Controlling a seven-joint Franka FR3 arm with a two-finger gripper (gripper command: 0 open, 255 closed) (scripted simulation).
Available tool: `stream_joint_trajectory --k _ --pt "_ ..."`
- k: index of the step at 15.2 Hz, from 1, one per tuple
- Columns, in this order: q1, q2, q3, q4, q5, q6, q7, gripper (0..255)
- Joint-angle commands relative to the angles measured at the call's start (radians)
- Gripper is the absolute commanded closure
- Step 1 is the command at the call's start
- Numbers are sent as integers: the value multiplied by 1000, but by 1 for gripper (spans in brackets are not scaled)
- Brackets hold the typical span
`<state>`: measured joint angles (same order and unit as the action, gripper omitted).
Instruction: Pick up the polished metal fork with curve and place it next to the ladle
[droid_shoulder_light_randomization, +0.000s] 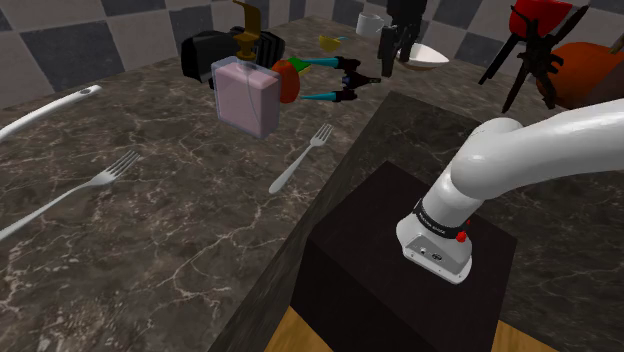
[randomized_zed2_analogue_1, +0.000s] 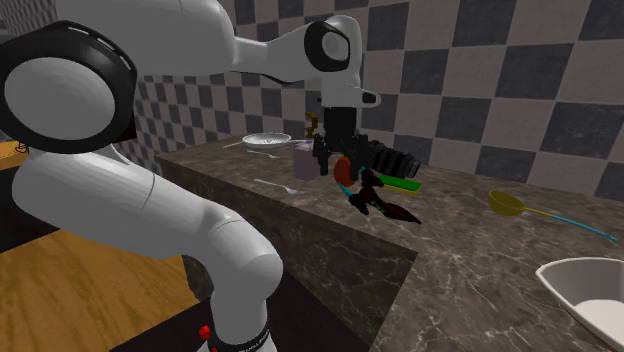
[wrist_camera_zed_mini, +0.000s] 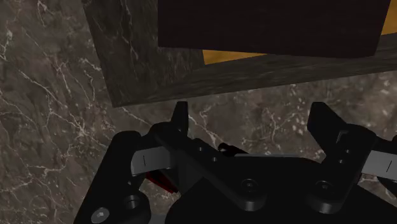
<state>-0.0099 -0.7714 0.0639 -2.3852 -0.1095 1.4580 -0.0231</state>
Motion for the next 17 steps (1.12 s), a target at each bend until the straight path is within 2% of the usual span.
stream_joint_trajectory --k 1,9,13,17 --pt "0 0 0 0 0 0 0 0" --pt "-84 -173 237 -141 271 40 597 0" --pt "-136 -199 384 -160 415 96 896 0" --pt "-209 -184 543 -141 540 174 1189 0"
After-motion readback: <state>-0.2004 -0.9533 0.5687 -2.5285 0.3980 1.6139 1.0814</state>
